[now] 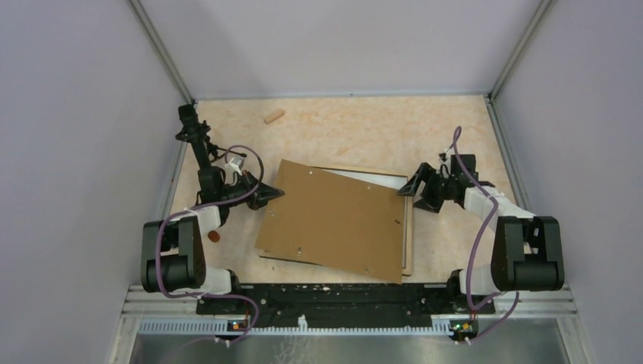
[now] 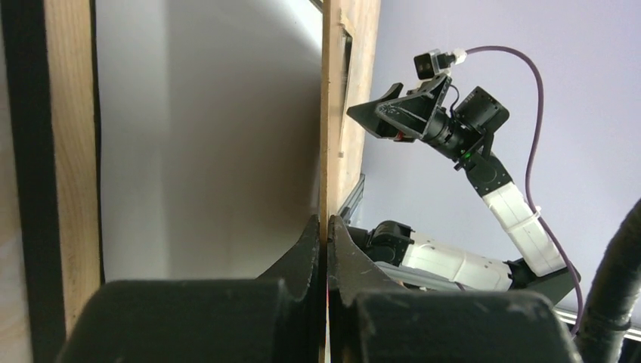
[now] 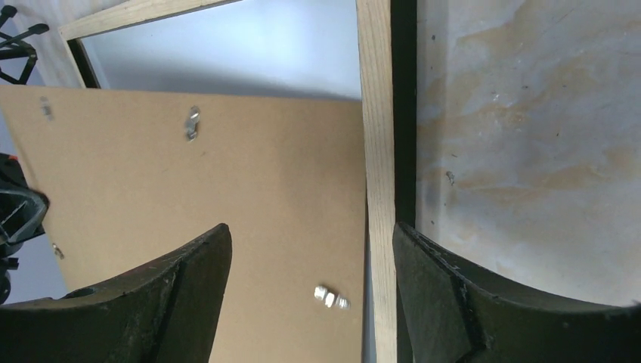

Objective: Put the photo into the frame
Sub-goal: Place the photo frame item in the photo frame.

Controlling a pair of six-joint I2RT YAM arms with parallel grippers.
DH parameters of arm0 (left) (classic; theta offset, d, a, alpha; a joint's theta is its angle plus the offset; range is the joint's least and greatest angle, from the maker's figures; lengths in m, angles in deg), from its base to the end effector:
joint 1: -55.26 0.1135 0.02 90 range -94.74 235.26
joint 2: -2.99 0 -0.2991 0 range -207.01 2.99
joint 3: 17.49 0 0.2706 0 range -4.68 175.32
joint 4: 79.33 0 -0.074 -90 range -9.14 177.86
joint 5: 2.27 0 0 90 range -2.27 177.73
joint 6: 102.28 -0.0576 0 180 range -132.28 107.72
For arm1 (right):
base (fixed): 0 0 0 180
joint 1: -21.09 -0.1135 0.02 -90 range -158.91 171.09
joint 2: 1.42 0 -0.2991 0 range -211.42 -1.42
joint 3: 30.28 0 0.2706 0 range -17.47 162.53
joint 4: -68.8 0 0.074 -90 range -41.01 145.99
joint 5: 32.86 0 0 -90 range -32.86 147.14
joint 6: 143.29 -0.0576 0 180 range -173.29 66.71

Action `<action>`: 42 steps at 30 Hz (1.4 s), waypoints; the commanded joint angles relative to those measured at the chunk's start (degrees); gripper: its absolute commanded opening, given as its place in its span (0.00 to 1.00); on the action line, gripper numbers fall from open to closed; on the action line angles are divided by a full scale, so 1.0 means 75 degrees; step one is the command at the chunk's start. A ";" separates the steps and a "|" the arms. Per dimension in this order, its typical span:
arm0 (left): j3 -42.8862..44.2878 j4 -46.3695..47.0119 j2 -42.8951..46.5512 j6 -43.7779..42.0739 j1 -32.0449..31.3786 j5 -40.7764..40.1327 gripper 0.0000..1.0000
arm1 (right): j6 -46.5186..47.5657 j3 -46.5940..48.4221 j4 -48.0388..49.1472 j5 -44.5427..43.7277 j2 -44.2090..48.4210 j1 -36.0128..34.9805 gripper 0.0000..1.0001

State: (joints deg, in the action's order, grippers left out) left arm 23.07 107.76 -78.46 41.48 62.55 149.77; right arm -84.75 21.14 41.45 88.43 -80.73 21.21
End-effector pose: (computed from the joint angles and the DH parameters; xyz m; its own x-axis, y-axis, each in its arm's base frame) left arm 0.2684 -0.0170 0.1759 -0.8654 -0.4919 -0.0949 -0.0498 0.2731 -0.9607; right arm 0.2740 0.0293 0.1796 -0.8544 0.4478 -0.2636 0.1777 0.7286 0.6615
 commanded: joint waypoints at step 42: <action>-0.0638 0.4121 -0.0078 0.1446 -0.0291 -0.2003 0.00 | -0.0572 -0.0422 0.1602 0.0037 -0.0942 -0.0040 0.45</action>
State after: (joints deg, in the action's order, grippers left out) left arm 18.52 133.25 -80.89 52.65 60.41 138.15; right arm -87.40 18.52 50.78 87.84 -87.60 21.25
